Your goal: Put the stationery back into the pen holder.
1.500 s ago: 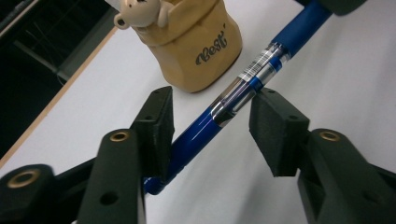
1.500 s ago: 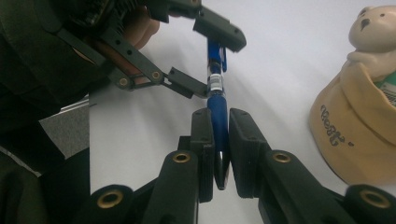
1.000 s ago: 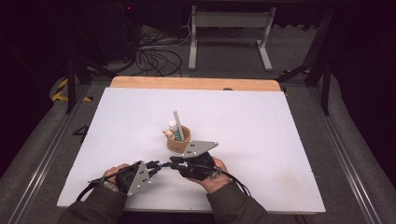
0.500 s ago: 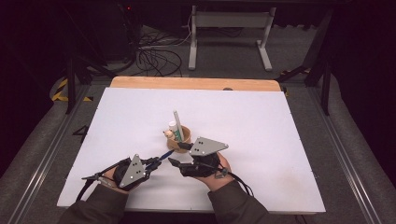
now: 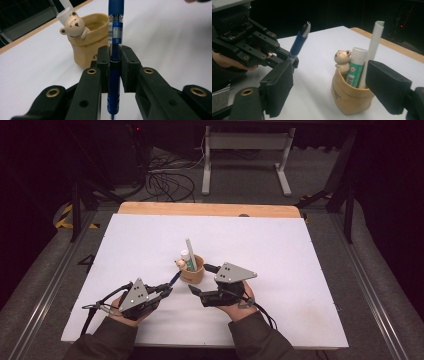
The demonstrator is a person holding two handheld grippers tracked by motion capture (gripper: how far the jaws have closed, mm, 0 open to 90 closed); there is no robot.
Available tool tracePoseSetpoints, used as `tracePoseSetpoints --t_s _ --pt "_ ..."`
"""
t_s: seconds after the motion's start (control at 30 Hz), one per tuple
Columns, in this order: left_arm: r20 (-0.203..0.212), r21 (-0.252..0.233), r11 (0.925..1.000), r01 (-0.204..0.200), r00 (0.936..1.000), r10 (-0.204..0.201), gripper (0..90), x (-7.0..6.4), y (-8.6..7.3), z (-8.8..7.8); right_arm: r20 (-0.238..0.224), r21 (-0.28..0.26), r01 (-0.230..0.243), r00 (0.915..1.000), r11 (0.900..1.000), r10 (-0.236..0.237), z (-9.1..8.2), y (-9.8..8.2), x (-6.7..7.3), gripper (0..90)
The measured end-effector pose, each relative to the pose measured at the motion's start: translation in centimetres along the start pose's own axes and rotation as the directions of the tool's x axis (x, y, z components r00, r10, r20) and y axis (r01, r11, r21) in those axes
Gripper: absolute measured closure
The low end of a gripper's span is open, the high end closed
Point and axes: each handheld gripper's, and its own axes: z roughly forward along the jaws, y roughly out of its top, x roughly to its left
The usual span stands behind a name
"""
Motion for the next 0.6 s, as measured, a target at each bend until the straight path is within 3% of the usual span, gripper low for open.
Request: tracePoseSetpoints --t_s 0.27,0.6 --pt "0.028 -0.077 0.9946 0.069 0.9974 -0.067 79.3 0.5 0.8 -0.2 0.044 -0.038 -0.022 0.9987 0.999 0.023 -1.3 -0.2 -0.9 16.3" --pt "0.058 -0.131 0.9868 0.096 0.9944 -0.089 79.3 0.6 1.8 0.5 0.086 -0.063 -0.019 0.9960 0.998 0.024 -3.2 -0.8 -1.8 10.6"
